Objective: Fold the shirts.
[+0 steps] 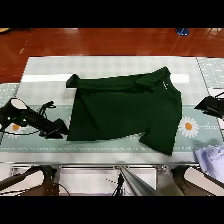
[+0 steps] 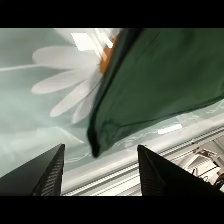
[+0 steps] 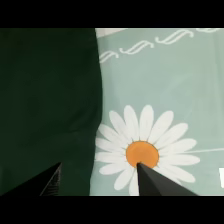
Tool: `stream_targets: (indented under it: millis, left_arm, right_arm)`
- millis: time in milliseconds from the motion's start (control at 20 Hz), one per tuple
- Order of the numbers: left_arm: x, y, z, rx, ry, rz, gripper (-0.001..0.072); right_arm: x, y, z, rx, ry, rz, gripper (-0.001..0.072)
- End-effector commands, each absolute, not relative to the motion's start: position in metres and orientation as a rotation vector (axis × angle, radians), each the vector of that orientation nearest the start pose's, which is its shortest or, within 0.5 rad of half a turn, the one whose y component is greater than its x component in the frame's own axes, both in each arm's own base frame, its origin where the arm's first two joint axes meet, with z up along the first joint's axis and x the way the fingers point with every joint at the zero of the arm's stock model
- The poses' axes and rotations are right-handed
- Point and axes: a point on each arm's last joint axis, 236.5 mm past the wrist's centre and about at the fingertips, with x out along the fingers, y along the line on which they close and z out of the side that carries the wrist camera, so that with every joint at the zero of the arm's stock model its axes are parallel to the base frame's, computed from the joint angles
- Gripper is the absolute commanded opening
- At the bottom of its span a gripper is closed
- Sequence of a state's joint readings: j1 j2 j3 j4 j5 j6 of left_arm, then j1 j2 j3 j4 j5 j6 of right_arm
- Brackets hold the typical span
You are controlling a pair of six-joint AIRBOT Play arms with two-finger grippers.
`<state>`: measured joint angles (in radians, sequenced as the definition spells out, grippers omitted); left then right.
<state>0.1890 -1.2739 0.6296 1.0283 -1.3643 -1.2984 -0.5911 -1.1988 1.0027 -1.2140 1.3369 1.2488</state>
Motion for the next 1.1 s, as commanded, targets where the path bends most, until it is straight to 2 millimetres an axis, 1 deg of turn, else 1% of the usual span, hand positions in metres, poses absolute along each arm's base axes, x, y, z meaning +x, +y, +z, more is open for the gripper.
stream_targets:
  millis: [0, 50, 100, 150, 200, 250, 400, 450, 600, 700, 750, 850, 950, 1050]
  left_arm:
    - [0.203, -0.106, -0.101, -0.609, 1.782, -0.382, 0.0545]
    - [0.207, -0.117, -0.104, -0.621, 1.777, -0.395, 0.0543]
    - [0.207, -0.126, -0.106, -0.629, 1.782, -0.410, 0.0506]
    - [0.203, -0.131, -0.109, -0.621, 1.803, -0.423, 0.0317]
    - [0.200, -0.133, -0.110, -0.611, 1.818, -0.432, 0.0058]
    - [0.199, -0.134, -0.109, -0.596, 1.817, -0.457, 0.0020]
    - [0.196, -0.131, -0.105, -0.601, 1.823, -0.471, 0.0020]
    - [0.197, -0.130, -0.104, -0.603, 1.818, -0.476, 0.0019]
    - [0.200, -0.127, -0.100, -0.600, 1.795, -0.480, 0.0019]
    - [0.201, -0.128, -0.096, -0.590, 1.775, -0.486, 0.0019]
    - [0.203, -0.127, -0.094, -0.585, 1.763, -0.488, 0.0020]
    - [0.205, -0.127, -0.089, -0.577, 1.742, -0.492, 0.0019]
    - [0.206, -0.127, -0.086, -0.573, 1.730, -0.493, 0.0019]
    - [0.206, -0.127, -0.086, -0.574, 1.729, -0.490, 0.0019]
  right_arm:
    - [0.298, -0.094, -0.011, 0.520, 1.325, -0.016, 0.0544]
    - [0.299, -0.094, -0.011, 0.522, 1.323, -0.014, 0.0544]
    - [0.299, -0.094, -0.010, 0.525, 1.322, -0.013, 0.0544]
    - [0.299, -0.093, -0.010, 0.529, 1.320, -0.011, 0.0544]
    - [0.298, -0.092, -0.010, 0.530, 1.324, -0.009, 0.0544]
    - [0.296, -0.092, -0.010, 0.529, 1.335, -0.006, 0.0544]
    - [0.280, -0.107, -0.022, 0.453, 1.399, -0.053, 0.0533]
    - [0.278, -0.105, -0.028, 0.464, 1.419, -0.048, 0.0533]
    - [0.271, -0.076, -0.054, 0.571, 1.497, 0.077, 0.0534]
    - [0.280, -0.066, -0.066, 0.633, 1.491, 0.123, 0.0537]
    - [0.287, -0.066, -0.070, 0.653, 1.472, 0.122, 0.0537]
    - [0.300, -0.074, -0.078, 0.653, 1.428, 0.085, 0.0537]
    - [0.302, -0.079, -0.089, 0.645, 1.434, 0.073, 0.0536]
    - [0.301, -0.077, -0.102, 0.666, 1.456, 0.082, 0.0536]
